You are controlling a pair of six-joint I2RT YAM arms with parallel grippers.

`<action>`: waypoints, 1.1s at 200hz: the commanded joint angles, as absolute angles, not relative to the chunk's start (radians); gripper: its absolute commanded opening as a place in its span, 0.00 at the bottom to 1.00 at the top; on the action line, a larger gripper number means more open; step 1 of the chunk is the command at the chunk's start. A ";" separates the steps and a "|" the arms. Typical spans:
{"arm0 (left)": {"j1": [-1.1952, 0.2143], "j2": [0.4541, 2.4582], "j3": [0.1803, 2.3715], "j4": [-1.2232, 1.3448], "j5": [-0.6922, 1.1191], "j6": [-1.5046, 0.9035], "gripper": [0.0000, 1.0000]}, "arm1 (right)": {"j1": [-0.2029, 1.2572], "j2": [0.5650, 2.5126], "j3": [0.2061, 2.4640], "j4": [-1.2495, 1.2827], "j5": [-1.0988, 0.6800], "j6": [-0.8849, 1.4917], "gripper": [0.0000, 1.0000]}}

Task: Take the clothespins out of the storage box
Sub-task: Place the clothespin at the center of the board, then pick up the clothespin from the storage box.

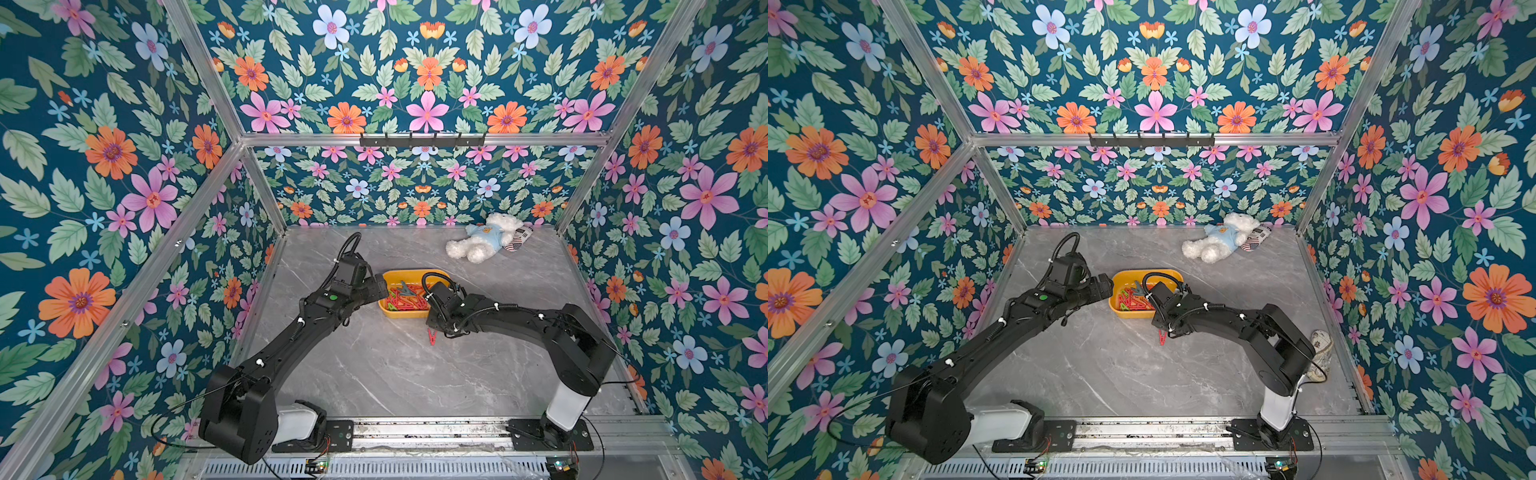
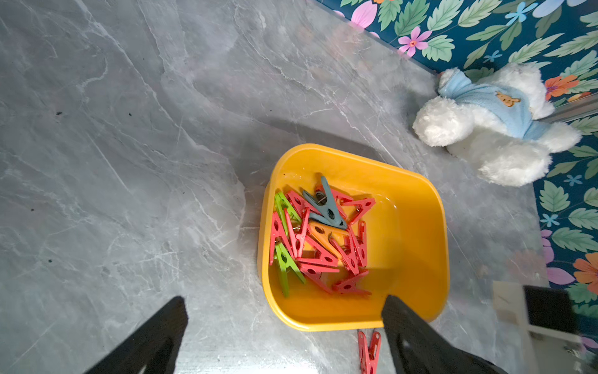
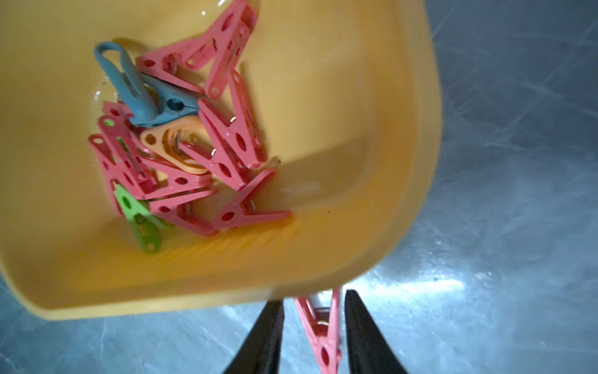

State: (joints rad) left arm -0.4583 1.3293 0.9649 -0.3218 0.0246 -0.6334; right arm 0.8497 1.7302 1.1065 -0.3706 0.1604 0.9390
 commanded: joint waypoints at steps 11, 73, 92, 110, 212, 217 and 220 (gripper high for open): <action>-0.479 1.377 1.002 -0.313 0.031 -0.655 0.91 | 0.851 1.615 1.076 -0.324 0.215 0.893 0.50; -0.553 1.541 1.098 -0.299 0.001 -0.651 0.66 | 0.836 1.502 1.033 -0.245 0.233 0.826 0.78; -0.560 1.593 1.122 -0.295 -0.006 -0.633 0.56 | 0.833 1.469 1.011 -0.223 0.242 0.813 0.91; -0.560 1.639 1.136 -0.282 -0.022 -0.616 0.48 | 0.825 1.435 0.989 -0.201 0.244 0.807 0.99; -0.558 1.864 1.236 -0.261 -0.032 -0.538 0.32 | 0.805 1.360 0.947 -0.165 0.259 0.804 0.99; -0.558 1.871 1.241 -0.263 -0.032 -0.536 0.32 | 0.805 1.359 0.946 -0.163 0.260 0.804 0.99; -0.558 1.876 1.243 -0.263 -0.032 -0.534 0.31 | 0.805 1.359 0.946 -0.163 0.261 0.804 0.99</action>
